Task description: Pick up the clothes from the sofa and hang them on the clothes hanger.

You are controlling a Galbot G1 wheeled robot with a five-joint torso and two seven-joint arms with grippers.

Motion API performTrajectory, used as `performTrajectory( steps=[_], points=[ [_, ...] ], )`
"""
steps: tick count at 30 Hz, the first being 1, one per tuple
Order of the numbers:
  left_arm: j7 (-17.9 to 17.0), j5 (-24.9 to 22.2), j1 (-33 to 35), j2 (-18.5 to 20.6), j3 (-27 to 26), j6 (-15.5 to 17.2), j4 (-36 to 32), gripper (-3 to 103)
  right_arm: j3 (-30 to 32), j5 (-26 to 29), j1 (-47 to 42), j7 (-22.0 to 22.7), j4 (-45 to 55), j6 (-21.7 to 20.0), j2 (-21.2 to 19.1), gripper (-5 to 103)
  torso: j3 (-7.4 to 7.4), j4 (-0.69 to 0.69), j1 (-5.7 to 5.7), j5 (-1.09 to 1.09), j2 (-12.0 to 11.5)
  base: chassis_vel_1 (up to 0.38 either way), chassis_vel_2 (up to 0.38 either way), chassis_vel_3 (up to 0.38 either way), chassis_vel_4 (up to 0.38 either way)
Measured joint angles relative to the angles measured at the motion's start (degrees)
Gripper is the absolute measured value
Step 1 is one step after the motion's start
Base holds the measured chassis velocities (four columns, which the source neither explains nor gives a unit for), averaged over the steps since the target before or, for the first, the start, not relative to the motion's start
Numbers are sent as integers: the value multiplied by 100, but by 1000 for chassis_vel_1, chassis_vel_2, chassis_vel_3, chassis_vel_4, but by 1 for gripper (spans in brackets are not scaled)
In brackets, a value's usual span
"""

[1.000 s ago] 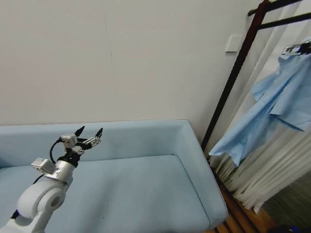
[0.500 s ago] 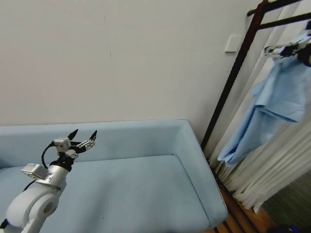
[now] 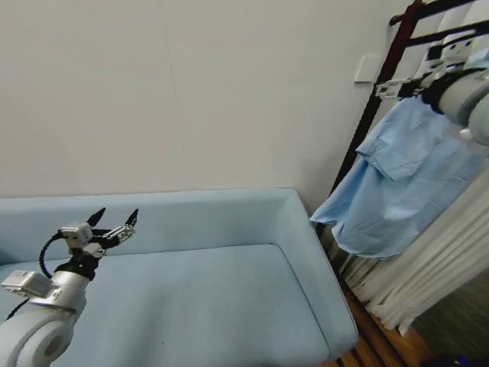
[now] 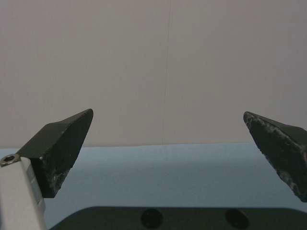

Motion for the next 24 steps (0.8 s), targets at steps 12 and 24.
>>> performTrajectory(
  steps=[12, 24],
  points=[
    [-18, 324, 500, -403, 34, -141, -140, 100, 353, -73, -1844, -1792, 104, 1345, -44, 100, 0, 0, 0, 1, 0, 0, 0, 0, 0],
    [-118, 668, 719, -640, 311, -224, -297, 100, 604, -1072, -3078, -1933, -673, 2079, 1395, 100, 1, 5, 0, 0, 0, 0, 0, 0, 0]
  ],
)
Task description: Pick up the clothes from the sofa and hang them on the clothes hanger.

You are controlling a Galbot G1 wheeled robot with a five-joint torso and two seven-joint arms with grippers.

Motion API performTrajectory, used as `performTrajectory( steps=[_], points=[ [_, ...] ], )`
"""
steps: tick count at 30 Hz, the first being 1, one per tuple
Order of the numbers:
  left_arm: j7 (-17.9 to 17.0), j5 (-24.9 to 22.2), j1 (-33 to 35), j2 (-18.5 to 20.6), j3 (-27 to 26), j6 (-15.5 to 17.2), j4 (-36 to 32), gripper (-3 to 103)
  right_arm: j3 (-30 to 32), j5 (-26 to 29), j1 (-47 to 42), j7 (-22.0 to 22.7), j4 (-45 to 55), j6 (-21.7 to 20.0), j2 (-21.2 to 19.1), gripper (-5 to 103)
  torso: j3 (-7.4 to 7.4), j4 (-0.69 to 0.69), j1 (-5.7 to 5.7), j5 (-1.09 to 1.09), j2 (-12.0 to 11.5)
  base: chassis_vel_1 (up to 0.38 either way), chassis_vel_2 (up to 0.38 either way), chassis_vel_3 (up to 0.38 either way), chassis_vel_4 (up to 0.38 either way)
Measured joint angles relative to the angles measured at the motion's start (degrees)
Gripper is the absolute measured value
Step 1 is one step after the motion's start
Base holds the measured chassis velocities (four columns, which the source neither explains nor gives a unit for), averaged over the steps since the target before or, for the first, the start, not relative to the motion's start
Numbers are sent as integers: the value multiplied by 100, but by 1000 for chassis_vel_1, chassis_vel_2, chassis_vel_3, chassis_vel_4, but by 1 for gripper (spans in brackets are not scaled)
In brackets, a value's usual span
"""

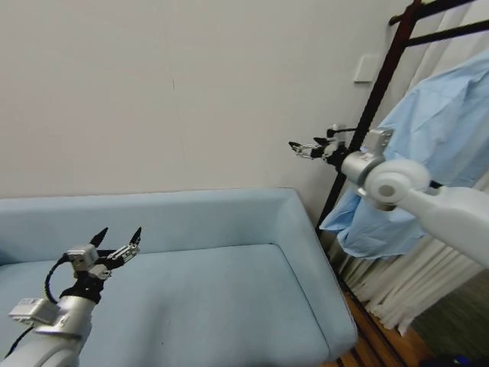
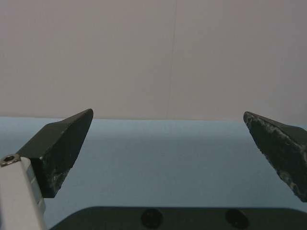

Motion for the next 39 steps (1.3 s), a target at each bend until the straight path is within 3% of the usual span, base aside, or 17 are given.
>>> performTrajectory(
  steps=[4, 7, 10, 11, 13, 14, 16, 18, 19, 20, 23, 24, 28, 33, 39],
  points=[
    [-20, 120, 47, -50, 122, -69, 30, 100, 48, -537, -579, -487, -470, 351, 279, 100, 0, -2, 0, 0, -1, 0, 0, 0, 0],
    [-92, 377, 113, -135, 447, -293, 214, 100, 474, -1268, -1682, -959, -757, 835, 416, 100, 0, -6, 1, 2, 0, 0, 0, 0, 0],
    [-144, 742, 212, -300, 813, -572, 428, 100, 1744, -2040, -3518, -1162, -478, 1056, 492, 100, 0, -6, 1, 4, -1, 0, 0, 0, 0],
    [-144, 742, 212, -300, 813, -572, 428, 100, 1744, -2040, -3518, -1162, -478, 1056, 492, 100, 0, -6, 1, 4, -1, 0, 0, 0, 0],
    [-158, 1022, 304, -510, 976, -803, 614, 100, 2809, -2654, -5125, -1177, -105, 1158, 587, 100, 0, -7, 1, 6, -1, 0, 0, 0, 0],
    [-158, 1022, 304, -510, 976, -803, 614, 100, 2809, -2654, -5125, -1177, -105, 1158, 587, 100, 0, -7, 1, 6, -1, 0, 0, 0, 0],
    [-197, 1287, 452, -709, 1057, -1025, 717, 100, 4026, -3236, -6577, -1299, 339, 1197, 744, 100, -2, -6, 0, 4, 0, 0, 0, 0, 0],
    [-285, 1655, 574, -908, 1124, -1266, 832, 100, 5084, -3558, -7783, -1386, 834, 989, 1006, 100, -2, -7, -1, 3, 0, 0, 0, 0, 0],
    [-285, 1655, 574, -908, 1124, -1266, 832, 100, 5084, -3558, -7783, -1386, 834, 989, 1006, 100, -2, -7, -1, 3, 0, 0, 0, 0, 0],
    [-355, 1901, 638, -1034, 1166, -1351, 871, 100, 5554, -3709, -8317, -1390, 1106, 844, 1173, 100, -3, -6, -1, 4, 0, 0, 0, 0, 0],
    [-506, 2498, 837, -1516, 1338, -1432, 854, 100, 6742, -4533, -9774, -1492, 1883, 459, 1940, 100, -3, -6, -1, 1, 1, 0, 0, 0, 0],
    [-506, 2498, 837, -1516, 1338, -1432, 854, 100, 6742, -4533, -9774, -1492, 1883, 459, 1940, 100, -3, -6, -1, 1, 1, 0, 0, 0, 0],
    [-475, 3214, 1070, -2188, 1491, -1533, 666, 100, 7340, -5671, -10687, -1718, 2566, 422, 3005, 100, -2, -4, -1, 2, 1, 0, 0, 0, 0],
    [-293, 3559, 1337, -2615, 1617, -1756, 485, 100, 7527, -6085, -11127, -1725, 3242, 104, 3720, 100, -2, -3, -1, 1, 1, 0, 0, 0, 0],
    [-135, 3571, 1457, -2520, 1862, -1593, 200, 100, 7376, -6221, -11196, -1782, 3243, -161, 4038, 100, -1, -4, -1, 2, 1, 0, 0, 0, 0]
  ],
)
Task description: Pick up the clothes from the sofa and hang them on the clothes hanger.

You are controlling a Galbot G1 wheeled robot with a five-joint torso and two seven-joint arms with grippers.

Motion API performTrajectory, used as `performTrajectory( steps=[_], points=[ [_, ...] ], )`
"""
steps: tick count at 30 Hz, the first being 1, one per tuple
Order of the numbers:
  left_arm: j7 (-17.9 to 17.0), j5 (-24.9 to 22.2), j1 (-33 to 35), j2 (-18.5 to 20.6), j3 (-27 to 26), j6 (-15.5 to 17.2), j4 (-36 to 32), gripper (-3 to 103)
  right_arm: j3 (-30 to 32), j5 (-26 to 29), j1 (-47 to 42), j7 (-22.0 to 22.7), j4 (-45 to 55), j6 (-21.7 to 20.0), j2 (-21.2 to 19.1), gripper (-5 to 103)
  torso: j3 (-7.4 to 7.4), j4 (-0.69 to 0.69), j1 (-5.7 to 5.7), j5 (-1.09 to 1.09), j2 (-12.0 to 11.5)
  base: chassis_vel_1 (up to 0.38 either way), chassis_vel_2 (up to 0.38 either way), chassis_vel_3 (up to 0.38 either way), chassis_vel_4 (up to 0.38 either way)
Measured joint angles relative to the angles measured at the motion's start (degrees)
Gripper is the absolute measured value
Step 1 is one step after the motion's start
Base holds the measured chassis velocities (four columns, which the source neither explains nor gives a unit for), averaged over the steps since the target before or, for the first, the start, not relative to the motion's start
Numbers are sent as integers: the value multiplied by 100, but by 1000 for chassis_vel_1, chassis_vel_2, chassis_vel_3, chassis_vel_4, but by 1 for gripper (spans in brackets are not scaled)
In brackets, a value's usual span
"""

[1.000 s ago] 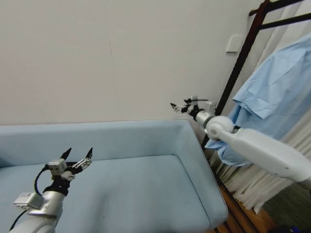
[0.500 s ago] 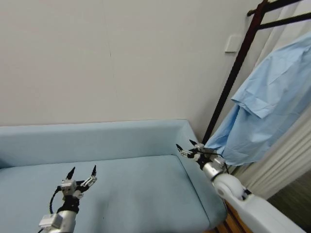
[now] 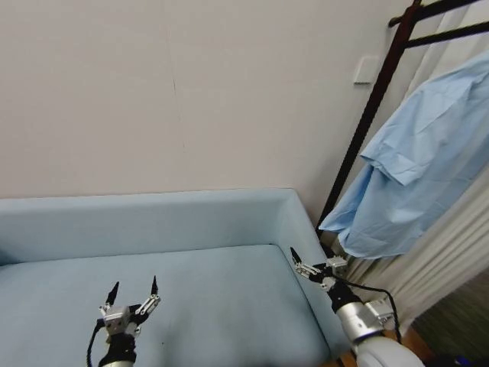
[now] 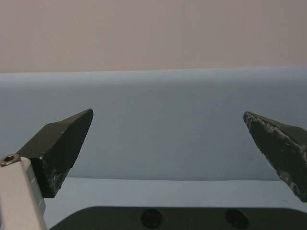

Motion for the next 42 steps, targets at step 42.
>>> performTrajectory(
  steps=[42],
  points=[
    [22, -144, -82, 283, 17, 242, -313, 100, -50, -75, 57, 368, 274, -211, 202, 100, 1, 0, 2, 0, -1, 0, 0, 0, 0]
  ],
)
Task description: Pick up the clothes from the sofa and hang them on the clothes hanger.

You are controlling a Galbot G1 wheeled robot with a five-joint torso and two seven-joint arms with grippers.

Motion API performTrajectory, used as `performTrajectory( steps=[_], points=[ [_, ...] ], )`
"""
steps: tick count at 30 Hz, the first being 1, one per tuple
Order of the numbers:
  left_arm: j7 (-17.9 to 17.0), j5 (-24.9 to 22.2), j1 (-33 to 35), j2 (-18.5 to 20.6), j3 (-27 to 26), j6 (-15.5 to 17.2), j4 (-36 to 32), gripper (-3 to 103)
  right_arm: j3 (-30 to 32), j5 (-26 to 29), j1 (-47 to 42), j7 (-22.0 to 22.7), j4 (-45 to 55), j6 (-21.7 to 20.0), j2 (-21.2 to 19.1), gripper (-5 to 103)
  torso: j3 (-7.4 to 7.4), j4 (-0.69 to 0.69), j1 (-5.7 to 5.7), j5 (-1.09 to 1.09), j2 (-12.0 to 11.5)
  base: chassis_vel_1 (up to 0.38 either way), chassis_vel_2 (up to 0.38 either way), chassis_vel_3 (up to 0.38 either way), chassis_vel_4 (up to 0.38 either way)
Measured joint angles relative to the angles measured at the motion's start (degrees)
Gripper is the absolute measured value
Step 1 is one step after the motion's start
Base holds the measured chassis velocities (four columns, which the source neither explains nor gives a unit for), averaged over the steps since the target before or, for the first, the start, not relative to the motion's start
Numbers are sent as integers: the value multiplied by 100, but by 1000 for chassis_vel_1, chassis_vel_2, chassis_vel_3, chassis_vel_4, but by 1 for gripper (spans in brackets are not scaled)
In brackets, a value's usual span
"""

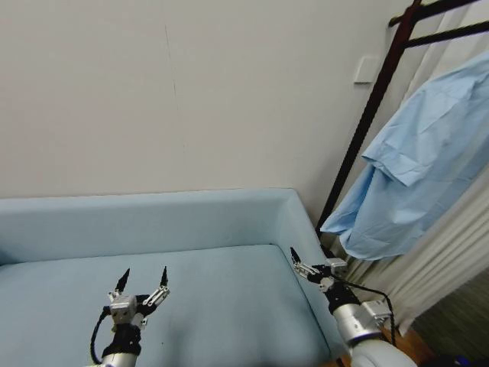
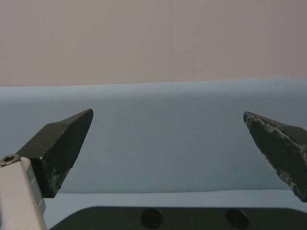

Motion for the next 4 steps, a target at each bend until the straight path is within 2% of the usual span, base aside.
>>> performTrajectory(
  steps=[4],
  points=[
    [-1, -1, 0, 0, 0, 0, 2, 100, -1, 1, 1, 0, -1, 0, -1, 100, 0, 0, 0, 0, 0, 0, 0, 0, 0]
  ],
)
